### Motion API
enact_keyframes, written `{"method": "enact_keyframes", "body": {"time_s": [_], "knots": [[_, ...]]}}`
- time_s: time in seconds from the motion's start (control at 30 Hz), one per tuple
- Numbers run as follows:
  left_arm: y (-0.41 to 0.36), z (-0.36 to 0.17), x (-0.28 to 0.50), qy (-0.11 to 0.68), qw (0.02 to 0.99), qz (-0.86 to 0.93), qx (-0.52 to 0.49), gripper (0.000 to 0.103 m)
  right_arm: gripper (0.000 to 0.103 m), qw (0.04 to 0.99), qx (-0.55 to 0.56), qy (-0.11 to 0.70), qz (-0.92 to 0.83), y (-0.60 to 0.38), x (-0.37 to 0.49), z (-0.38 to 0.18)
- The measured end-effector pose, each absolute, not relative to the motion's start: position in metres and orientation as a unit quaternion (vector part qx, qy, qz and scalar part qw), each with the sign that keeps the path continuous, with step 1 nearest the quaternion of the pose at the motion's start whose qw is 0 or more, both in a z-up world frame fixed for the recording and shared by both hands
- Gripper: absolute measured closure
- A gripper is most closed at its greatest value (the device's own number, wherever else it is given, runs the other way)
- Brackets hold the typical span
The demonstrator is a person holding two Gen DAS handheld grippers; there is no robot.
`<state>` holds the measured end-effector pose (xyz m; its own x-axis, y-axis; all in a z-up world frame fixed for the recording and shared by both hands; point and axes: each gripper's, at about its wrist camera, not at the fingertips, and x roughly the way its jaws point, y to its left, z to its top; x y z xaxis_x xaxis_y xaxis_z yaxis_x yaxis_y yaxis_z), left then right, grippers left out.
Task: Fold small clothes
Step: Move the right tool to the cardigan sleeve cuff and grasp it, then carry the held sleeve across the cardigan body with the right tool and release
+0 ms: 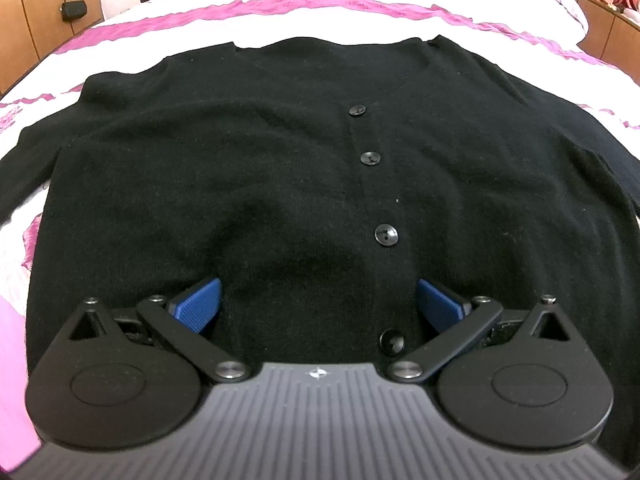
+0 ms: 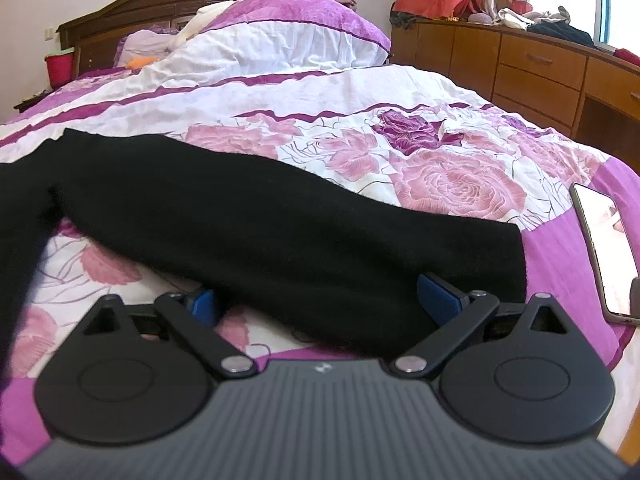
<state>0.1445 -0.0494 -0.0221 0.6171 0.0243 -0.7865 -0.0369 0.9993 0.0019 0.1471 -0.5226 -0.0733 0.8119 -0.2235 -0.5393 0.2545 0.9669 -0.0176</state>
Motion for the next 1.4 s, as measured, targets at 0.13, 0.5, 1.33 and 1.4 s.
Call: {"method": "enact_keyframes", "body": {"time_s": [0.13,0.5,1.33,1.4], "knots": [[-0.050,-0.019,0.143,0.437,0.899,0.016,-0.006,0.000,0.007,0.952,0.034,0.277,-0.128,-0.525,0.147,-0.073],[-0.042,-0.002,0.129,0.442,0.897,0.008,-0.020,0.000,0.035,0.947,0.022,0.267,-0.176,-0.530,0.141,-0.072],[0.014,0.027,0.110,0.400,0.914,0.023,-0.063,0.000,0.090,0.988,0.063,0.126,-0.071,-0.441,0.181,0.036],[0.021,0.027,0.109,0.398,0.914,0.028,-0.071,0.000,0.090,0.990,0.061,0.114,-0.051,-0.421,0.184,0.045]]}}
